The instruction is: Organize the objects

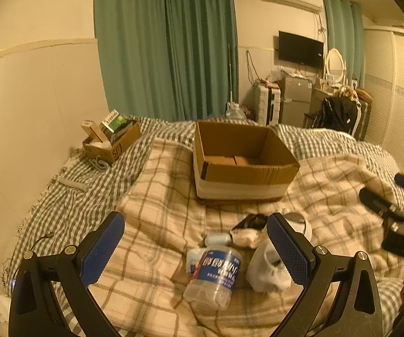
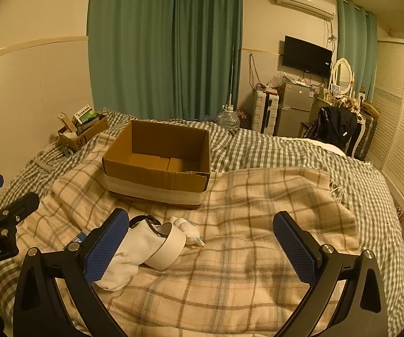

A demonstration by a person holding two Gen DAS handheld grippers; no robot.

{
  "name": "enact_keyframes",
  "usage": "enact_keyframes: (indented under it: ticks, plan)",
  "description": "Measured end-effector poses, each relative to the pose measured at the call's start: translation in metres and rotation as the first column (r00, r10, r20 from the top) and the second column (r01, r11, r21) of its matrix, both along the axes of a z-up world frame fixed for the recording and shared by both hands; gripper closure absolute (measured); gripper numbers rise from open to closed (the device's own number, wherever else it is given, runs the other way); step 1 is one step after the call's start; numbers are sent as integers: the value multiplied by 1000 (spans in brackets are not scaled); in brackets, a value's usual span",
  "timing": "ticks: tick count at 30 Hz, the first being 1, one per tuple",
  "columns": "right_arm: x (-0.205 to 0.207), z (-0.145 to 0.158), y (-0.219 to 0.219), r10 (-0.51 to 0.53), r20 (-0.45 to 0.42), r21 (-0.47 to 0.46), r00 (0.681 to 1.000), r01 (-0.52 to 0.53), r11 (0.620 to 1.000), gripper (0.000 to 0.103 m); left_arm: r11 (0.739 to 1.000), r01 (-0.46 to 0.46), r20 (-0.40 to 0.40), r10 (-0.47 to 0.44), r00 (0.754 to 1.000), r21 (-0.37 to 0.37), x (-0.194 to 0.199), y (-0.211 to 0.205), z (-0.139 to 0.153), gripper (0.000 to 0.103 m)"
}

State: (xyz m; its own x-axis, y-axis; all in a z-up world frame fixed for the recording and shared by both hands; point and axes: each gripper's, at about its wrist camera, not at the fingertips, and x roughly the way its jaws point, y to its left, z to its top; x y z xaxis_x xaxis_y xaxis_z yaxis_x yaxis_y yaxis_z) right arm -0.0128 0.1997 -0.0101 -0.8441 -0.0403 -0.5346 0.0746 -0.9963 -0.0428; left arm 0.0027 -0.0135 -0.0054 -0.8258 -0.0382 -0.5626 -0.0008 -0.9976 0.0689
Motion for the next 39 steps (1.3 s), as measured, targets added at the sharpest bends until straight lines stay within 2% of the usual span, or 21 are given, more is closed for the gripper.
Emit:
enact_keyframes:
  ticks: [5, 10, 13, 16, 17, 18, 19, 20, 24, 27, 30, 34, 36, 39]
  plan:
    - [1, -3, 2, -19, 16, 8, 1000, 19, 1000, 0, 1000, 2, 104, -2, 995, -8, -5, -6, -36, 0]
    - [-3, -17, -4, -25, 64, 32, 998, 23, 999, 0, 999, 13, 228, -1, 974, -52, -19, -9, -87, 0]
    - [-5, -31, -13, -14, 95, 56, 995, 8, 998, 0, 998, 66, 308, -56, 950, -19, -29, -5, -110, 0]
    - [-10, -46, -22, 1, 143, 77, 990, -12, 997, 0, 994, 111, 330, -110, 938, 14, -36, -3, -116, 2]
    - [-10, -51, -25, 6, 154, 79, 988, -19, 997, 0, 991, 130, 339, -133, 931, 32, -39, -2, -119, 9]
    - [-11, -54, -28, 12, 164, 82, 986, -26, 996, 0, 989, 139, 350, -146, 925, 46, -41, -2, -121, 25]
    - [-10, -56, -31, 18, 170, 85, 985, -33, 996, 0, 986, 150, 369, -165, 915, 69, -44, -3, -125, 33]
    - [-11, -58, -35, 22, 174, 90, 985, -38, 995, 0, 983, 161, 380, -184, 906, 92, -44, -4, -128, 37]
    - [-7, -62, -47, 32, 193, 96, 981, -51, 994, 0, 985, 134, 357, -165, 920, 111, -40, -14, -117, 38]
    - [-3, -62, -54, 17, 188, 100, 982, -36, 994, 0, 992, 112, 275, -121, 954, 49, -33, -27, -91, 40]
    - [-5, -64, -67, 20, 207, 101, 978, -42, 994, 0, 995, 95, 238, -98, 966, 23, -35, -43, -79, 41]
    - [-14, -80, -97, 68, 283, 85, 957, -95, 992, 1, 995, 80, 236, -92, 967, 60, -34, -60, -80, 41]
    - [-19, -90, -109, 88, 322, 85, 943, -121, 989, 4, 994, 80, 244, -96, 965, 74, -34, -63, -81, 41]
    - [-27, -104, -119, 89, 373, 98, 924, -135, 986, 17, 991, 88, 234, -110, 966, 101, -32, -66, -78, 41]
